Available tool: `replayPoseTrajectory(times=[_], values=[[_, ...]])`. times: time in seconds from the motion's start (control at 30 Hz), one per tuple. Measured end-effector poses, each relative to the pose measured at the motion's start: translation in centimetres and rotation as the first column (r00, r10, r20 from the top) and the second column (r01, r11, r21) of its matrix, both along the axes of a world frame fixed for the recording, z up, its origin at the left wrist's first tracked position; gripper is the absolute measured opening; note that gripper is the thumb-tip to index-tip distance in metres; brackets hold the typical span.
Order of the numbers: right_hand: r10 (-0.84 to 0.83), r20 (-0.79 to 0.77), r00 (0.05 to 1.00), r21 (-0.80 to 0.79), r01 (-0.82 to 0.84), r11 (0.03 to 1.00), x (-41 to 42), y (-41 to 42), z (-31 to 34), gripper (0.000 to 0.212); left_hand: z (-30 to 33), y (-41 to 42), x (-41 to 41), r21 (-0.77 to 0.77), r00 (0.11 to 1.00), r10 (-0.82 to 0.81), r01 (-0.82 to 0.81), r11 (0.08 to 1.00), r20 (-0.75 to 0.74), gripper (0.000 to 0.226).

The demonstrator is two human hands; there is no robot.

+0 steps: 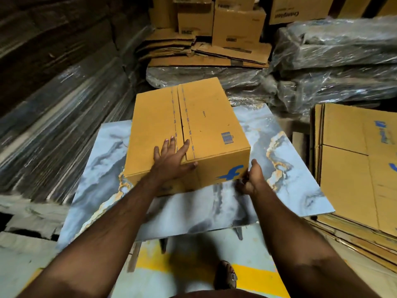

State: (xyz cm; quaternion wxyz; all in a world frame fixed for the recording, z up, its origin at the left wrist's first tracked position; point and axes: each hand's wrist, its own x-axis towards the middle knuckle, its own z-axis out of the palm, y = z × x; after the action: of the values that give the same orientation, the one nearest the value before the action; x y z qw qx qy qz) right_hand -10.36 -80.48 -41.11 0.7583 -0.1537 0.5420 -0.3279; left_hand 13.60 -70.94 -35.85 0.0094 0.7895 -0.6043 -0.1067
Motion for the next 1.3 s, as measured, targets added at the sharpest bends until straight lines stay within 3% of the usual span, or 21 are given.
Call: replayPoseTrajectory(times=[0.2, 0.37, 0.4, 0.47, 0.5, 0.57, 0.6, 0.7, 0.87, 0.97, 1.07, 1.17, 1.3], values=[[-0.040, 0.159, 0.986, -0.049, 0.048, 0.998, 2.4, -0.9, 5.6, 0.055, 2.3, 0.7, 2.0, -0.039, 0.982, 0.057, -0.065, 0.997, -0.183, 0.105], [-0.099, 0.169, 0.981, -0.319, 0.149, 0.936, 4.5, -3.3, 12.4, 0.044, 4.1, 1.4, 3.0, -0.259, 0.863, 0.095, -0.252, 0.932, -0.496, 0.093], [-0.077, 0.237, 0.969, -0.364, 0.162, 0.917, 5.1, -3.1, 13.9, 0.042, 4.1, 1.5, 3.3, -0.297, 0.788, 0.070, -0.311, 0.903, -0.612, 0.098], [0.043, 0.353, 0.935, -0.476, 0.139, 0.869, 6.3, -3.1, 15.1, 0.044, 3.9, 2.0, 3.9, -0.334, 0.527, -0.048, -0.464, 0.821, -0.849, 0.107], [0.164, 0.299, 0.940, -0.575, 0.040, 0.817, 7.1, -2.9, 15.1, 0.051, 3.5, 2.2, 4.1, -0.316, 0.400, -0.093, -0.537, 0.782, -0.912, 0.103], [0.346, -0.043, 0.937, -0.733, -0.265, 0.626, 8.6, -1.2, 13.9, 0.062, 2.7, 2.8, 3.6, -0.210, 0.187, -0.117, -0.624, 0.753, -0.975, 0.087], [0.376, -0.210, 0.902, -0.740, -0.398, 0.542, 9.3, -0.1, 13.0, 0.062, 2.3, 3.0, 3.1, -0.146, 0.105, -0.102, -0.653, 0.743, -0.989, 0.084], [0.349, -0.476, 0.807, -0.697, -0.589, 0.410, 10.5, 1.5, 10.7, 0.072, 1.1, 3.0, 2.2, -0.076, 0.009, -0.098, -0.708, 0.702, -0.995, 0.088], [0.151, -0.695, 0.703, -0.666, -0.709, 0.234, 10.5, 2.2, 12.2, 0.082, 0.4, 3.0, 1.8, -0.021, -0.194, -0.230, -0.720, 0.694, -0.954, 0.094], [-0.025, -0.793, 0.609, -0.608, -0.789, 0.088, 10.0, 2.4, 14.1, 0.089, 1.0, 2.6, 0.2, 0.082, -0.383, -0.257, -0.681, 0.728, -0.887, 0.091], [-0.135, -0.851, 0.508, -0.503, -0.861, -0.073, 9.6, 2.6, 14.9, 0.081, 0.4, 2.8, -0.7, 0.310, -0.575, -0.180, -0.648, 0.696, -0.798, 0.083], [-0.188, -0.880, 0.437, -0.424, -0.900, -0.103, 9.1, 3.2, 13.6, 0.070, -0.9, 3.6, -1.7, 0.482, -0.707, -0.049, -0.529, 0.699, -0.705, 0.090], [-0.292, -0.891, 0.349, -0.318, -0.936, -0.147, 8.7, 3.7, 11.0, 0.065, -2.4, 4.4, -4.1, 0.610, -0.874, -0.026, -0.360, 0.706, -0.485, 0.094]])
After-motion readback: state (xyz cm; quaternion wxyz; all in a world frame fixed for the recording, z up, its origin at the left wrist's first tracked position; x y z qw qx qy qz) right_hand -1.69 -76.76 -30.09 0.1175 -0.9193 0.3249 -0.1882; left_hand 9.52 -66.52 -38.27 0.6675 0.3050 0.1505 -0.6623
